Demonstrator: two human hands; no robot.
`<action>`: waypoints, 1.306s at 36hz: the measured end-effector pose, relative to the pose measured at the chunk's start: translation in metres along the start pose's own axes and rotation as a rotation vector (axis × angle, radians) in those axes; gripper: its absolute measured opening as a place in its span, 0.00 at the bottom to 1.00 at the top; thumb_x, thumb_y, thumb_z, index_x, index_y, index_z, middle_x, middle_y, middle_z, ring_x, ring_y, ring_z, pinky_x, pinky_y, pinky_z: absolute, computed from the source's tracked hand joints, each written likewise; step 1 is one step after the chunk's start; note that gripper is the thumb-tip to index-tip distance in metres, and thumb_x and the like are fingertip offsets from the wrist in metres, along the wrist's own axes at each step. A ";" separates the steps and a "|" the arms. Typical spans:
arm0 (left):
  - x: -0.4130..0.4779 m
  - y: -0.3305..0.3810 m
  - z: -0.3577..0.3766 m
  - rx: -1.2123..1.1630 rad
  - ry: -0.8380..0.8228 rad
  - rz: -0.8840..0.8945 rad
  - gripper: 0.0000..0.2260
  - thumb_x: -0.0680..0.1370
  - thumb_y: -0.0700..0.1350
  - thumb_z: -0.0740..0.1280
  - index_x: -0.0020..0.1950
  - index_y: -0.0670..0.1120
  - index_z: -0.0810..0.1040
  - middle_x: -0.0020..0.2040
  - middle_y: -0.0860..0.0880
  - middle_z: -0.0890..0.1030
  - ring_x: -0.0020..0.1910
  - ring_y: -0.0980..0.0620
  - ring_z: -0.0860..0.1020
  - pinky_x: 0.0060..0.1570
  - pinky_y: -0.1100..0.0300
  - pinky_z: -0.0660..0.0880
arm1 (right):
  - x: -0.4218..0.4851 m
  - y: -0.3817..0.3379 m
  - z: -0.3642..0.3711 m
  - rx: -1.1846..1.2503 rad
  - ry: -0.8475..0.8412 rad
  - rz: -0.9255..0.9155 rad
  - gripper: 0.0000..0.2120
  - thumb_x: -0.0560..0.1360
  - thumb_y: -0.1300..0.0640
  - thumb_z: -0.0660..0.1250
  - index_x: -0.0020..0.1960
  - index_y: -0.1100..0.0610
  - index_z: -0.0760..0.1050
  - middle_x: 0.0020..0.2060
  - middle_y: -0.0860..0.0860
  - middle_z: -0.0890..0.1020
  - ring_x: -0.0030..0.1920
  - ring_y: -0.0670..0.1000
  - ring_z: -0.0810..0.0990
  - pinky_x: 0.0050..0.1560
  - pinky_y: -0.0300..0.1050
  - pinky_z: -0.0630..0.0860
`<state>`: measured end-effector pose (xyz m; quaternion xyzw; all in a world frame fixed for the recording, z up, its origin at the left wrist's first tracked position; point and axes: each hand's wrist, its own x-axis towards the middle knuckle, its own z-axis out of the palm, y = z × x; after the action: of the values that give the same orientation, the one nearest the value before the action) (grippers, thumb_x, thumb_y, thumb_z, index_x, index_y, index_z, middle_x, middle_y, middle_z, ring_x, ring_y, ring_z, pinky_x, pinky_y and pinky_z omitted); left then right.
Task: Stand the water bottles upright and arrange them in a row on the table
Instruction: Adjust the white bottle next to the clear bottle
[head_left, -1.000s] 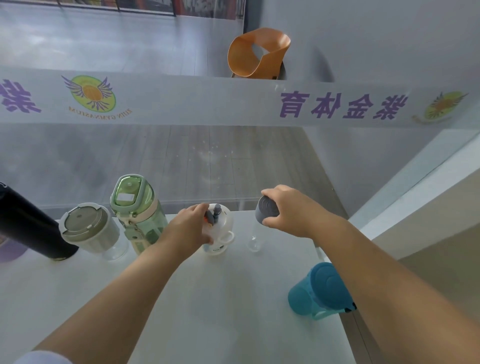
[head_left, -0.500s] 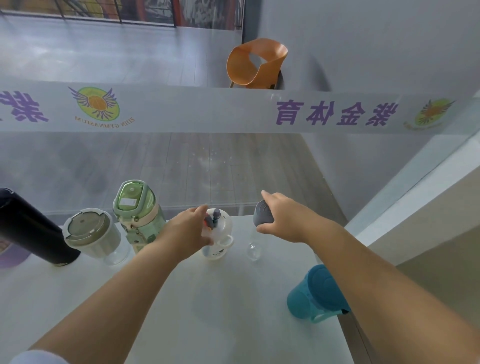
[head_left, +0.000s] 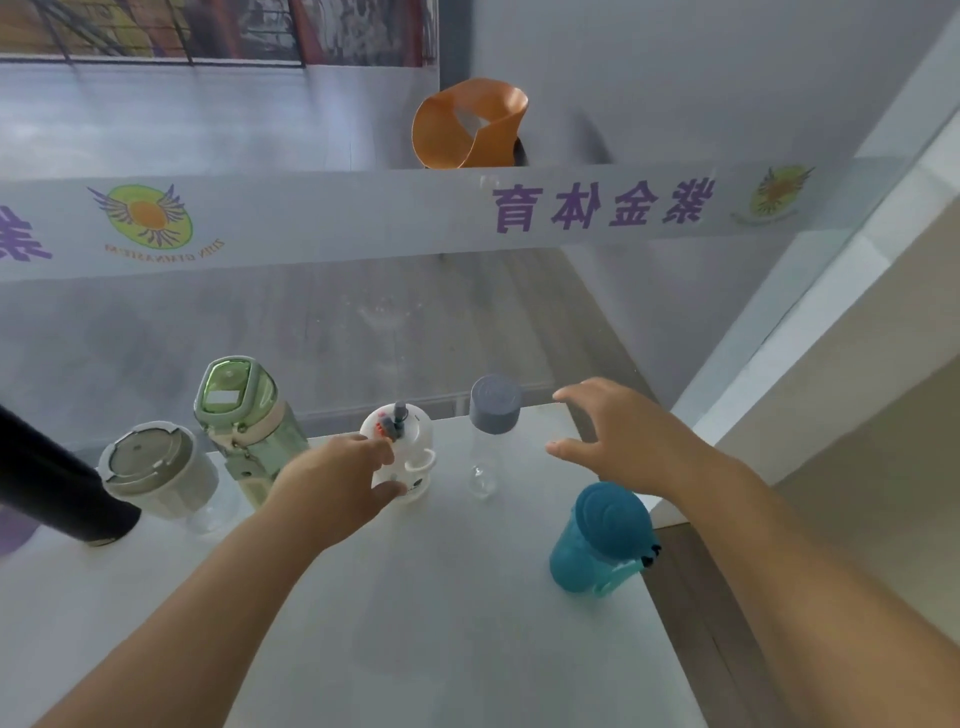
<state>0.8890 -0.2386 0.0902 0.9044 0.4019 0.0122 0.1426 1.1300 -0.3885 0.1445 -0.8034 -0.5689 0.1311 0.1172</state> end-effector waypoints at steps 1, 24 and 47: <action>-0.002 0.002 0.002 0.002 -0.009 0.003 0.14 0.73 0.58 0.66 0.54 0.53 0.76 0.53 0.53 0.78 0.48 0.50 0.78 0.48 0.55 0.76 | -0.007 0.002 0.001 -0.012 -0.020 0.017 0.29 0.73 0.41 0.65 0.70 0.49 0.64 0.68 0.48 0.70 0.66 0.50 0.70 0.62 0.49 0.69; -0.001 0.042 0.025 0.057 -0.150 0.079 0.17 0.74 0.59 0.64 0.59 0.52 0.73 0.59 0.55 0.77 0.55 0.50 0.76 0.51 0.55 0.74 | -0.046 0.023 0.033 -0.001 -0.189 0.092 0.30 0.68 0.50 0.69 0.68 0.50 0.66 0.58 0.50 0.71 0.53 0.51 0.73 0.51 0.42 0.76; 0.007 0.033 0.014 0.084 -0.157 0.019 0.16 0.74 0.59 0.64 0.58 0.53 0.72 0.59 0.52 0.76 0.50 0.46 0.78 0.49 0.55 0.76 | 0.041 0.030 0.023 -0.015 -0.098 0.196 0.25 0.71 0.52 0.68 0.65 0.59 0.69 0.58 0.58 0.71 0.55 0.58 0.75 0.58 0.54 0.77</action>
<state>0.9195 -0.2580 0.0848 0.9115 0.3810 -0.0744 0.1355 1.1612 -0.3587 0.1100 -0.8485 -0.4938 0.1769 0.0701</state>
